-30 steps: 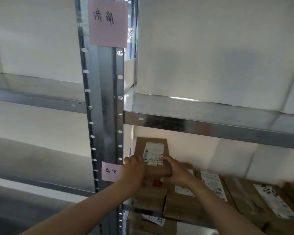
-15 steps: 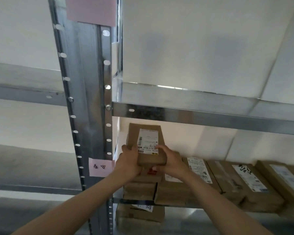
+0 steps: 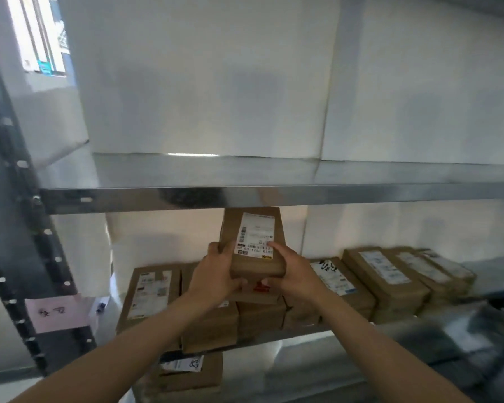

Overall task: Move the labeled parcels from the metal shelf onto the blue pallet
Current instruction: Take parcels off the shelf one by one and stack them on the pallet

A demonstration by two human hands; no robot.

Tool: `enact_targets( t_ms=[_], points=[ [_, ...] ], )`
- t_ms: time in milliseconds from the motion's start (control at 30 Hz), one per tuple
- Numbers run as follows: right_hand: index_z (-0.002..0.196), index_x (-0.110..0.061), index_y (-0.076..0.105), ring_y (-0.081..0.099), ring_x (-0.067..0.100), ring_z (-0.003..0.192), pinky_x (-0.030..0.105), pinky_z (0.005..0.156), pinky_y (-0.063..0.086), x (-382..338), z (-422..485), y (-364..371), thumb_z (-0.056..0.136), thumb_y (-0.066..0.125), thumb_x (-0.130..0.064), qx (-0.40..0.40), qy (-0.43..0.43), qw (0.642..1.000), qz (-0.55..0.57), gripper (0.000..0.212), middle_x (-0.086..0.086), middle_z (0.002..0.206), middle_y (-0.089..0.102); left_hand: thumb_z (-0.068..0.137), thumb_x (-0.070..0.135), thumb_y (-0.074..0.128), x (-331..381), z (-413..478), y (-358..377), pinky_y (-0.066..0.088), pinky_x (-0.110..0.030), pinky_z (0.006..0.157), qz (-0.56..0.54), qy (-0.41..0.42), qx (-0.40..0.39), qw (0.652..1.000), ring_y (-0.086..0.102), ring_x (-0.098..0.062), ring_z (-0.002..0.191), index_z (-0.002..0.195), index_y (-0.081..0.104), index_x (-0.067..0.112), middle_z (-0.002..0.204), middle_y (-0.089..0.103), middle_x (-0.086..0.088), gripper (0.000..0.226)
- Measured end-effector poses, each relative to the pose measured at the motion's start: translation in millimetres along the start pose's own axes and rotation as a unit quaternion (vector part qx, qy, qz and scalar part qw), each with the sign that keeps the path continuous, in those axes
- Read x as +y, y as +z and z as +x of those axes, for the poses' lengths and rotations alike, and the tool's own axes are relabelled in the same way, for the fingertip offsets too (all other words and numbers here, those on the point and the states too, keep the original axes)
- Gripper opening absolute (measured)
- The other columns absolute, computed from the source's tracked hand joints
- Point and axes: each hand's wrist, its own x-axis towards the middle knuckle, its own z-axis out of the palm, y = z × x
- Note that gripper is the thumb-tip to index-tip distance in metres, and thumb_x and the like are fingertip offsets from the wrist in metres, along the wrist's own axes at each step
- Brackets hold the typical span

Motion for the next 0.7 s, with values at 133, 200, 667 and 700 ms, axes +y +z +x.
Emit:
enact_targets(
  t_ms=[133,200,667,700],
  points=[
    [0.141,-0.021,0.031,0.041,0.018,0.129,0.022,0.105,0.031,55,-45,-59,0.073,0.077,-0.018,0.027,0.033,0.999,-0.023,0.082,0.005,0.142,0.041,0.079,0.036,0.07,73,6,43,0.038,-0.034,0.106,-0.011,0.037,-0.024,0.999,0.043,-0.022,0.128,0.146,0.018,0.025,0.147,0.028,-0.006,0.086],
    [0.141,-0.022,0.031,0.04,0.019,0.129,0.023,0.106,0.032,84,-69,-91,0.073,0.077,-0.019,0.043,0.053,0.997,-0.028,0.082,0.006,0.143,0.04,0.077,0.037,0.071,114,9,66,0.04,-0.034,0.105,-0.019,0.061,-0.037,0.997,0.045,-0.023,0.126,0.146,0.019,0.025,0.145,0.03,-0.007,0.087],
    [0.142,-0.021,0.027,0.036,0.021,0.131,0.025,0.106,0.03,252,-245,-260,0.076,0.074,-0.025,0.167,0.195,0.963,-0.084,0.082,0.007,0.146,0.033,0.075,0.041,0.072,366,7,207,0.043,-0.033,0.096,-0.054,0.221,-0.132,0.965,0.045,-0.023,0.123,0.146,0.02,0.026,0.142,0.03,-0.005,0.089],
    [0.142,-0.02,0.026,0.035,0.021,0.131,0.024,0.105,0.03,262,-257,-269,0.076,0.074,-0.024,0.174,0.208,0.959,-0.082,0.082,0.007,0.147,0.033,0.075,0.041,0.072,381,7,217,0.043,-0.032,0.096,-0.056,0.234,-0.14,0.961,0.045,-0.023,0.122,0.146,0.02,0.026,0.141,0.031,-0.005,0.089]
  ],
)
